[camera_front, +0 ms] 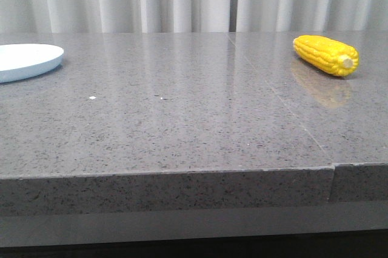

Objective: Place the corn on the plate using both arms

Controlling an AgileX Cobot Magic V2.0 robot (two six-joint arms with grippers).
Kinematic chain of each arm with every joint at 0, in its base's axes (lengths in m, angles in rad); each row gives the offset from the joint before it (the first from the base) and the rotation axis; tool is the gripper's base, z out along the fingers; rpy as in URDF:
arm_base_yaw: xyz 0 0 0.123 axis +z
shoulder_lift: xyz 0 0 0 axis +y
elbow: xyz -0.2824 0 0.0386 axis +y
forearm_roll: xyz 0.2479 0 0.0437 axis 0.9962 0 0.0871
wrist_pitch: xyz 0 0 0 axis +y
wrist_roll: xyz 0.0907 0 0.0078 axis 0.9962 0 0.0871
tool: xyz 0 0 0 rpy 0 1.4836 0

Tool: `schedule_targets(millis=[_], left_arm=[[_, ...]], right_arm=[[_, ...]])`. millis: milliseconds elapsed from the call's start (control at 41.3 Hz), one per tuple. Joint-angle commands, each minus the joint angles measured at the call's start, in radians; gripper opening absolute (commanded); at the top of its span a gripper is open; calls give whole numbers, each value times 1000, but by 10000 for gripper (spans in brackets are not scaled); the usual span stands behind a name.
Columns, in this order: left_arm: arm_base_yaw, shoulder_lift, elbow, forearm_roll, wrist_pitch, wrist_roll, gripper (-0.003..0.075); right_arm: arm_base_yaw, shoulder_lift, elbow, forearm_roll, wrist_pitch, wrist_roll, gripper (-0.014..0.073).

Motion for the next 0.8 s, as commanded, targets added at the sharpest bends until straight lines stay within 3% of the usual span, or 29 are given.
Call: schedule_targets(millis=[0,775], left_arm=[[-1,-19,2,-7,-80,-10,-20],[-1,-19,-1,-7,-115,-10,-20]], right_arm=[[-1,-11,-16,-8,-84,-4,-69],[-1,-11,-22,-9,-132,-4,-69]])
